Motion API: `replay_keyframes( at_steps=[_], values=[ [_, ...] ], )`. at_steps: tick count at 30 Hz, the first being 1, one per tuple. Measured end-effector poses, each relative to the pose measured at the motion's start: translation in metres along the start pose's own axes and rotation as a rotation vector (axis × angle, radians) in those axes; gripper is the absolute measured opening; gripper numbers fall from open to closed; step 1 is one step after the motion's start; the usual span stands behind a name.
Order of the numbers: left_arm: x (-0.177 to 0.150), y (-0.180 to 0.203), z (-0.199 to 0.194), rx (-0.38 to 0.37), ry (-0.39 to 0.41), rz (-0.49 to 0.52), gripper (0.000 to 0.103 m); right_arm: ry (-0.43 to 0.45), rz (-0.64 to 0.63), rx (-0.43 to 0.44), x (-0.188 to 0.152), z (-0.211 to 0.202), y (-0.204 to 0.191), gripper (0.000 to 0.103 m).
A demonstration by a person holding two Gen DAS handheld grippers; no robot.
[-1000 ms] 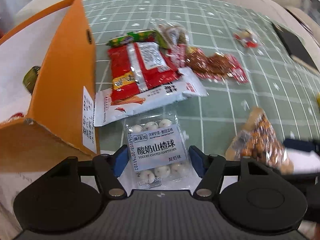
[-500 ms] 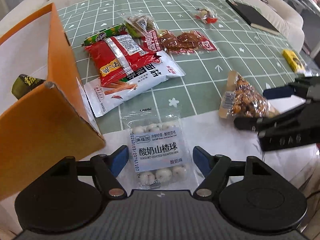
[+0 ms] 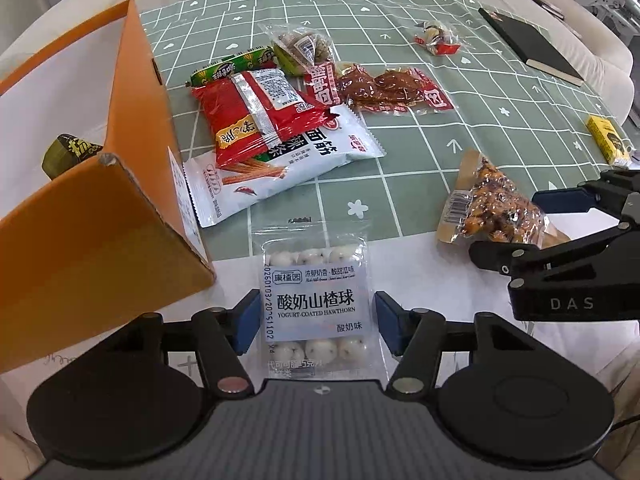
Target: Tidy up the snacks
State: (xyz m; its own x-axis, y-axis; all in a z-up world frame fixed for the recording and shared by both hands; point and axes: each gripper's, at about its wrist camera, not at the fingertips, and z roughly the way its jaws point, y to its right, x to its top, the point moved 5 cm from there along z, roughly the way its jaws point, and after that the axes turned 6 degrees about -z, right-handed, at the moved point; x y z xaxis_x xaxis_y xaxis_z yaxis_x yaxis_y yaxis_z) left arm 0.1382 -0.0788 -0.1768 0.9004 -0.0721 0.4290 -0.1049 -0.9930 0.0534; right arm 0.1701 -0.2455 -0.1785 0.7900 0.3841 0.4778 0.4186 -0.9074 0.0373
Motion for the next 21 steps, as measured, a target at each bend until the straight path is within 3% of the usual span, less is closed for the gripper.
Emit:
replay_keyframes(
  at_steps=[4, 10, 21],
  values=[
    [-0.002, -0.003, -0.004, -0.037, 0.019, -0.028, 0.063, 0.003, -0.005, -0.010, -0.001, -0.004, -0.005, 0.075],
    [-0.002, -0.004, -0.021, -0.063, 0.067, -0.030, 0.062, 0.076, 0.005, -0.027, 0.003, -0.026, -0.009, 0.075],
    [0.017, -0.009, -0.082, -0.134, 0.220, -0.086, 0.062, 0.210, 0.103, 0.000, 0.015, -0.071, -0.011, 0.075]
  ],
)
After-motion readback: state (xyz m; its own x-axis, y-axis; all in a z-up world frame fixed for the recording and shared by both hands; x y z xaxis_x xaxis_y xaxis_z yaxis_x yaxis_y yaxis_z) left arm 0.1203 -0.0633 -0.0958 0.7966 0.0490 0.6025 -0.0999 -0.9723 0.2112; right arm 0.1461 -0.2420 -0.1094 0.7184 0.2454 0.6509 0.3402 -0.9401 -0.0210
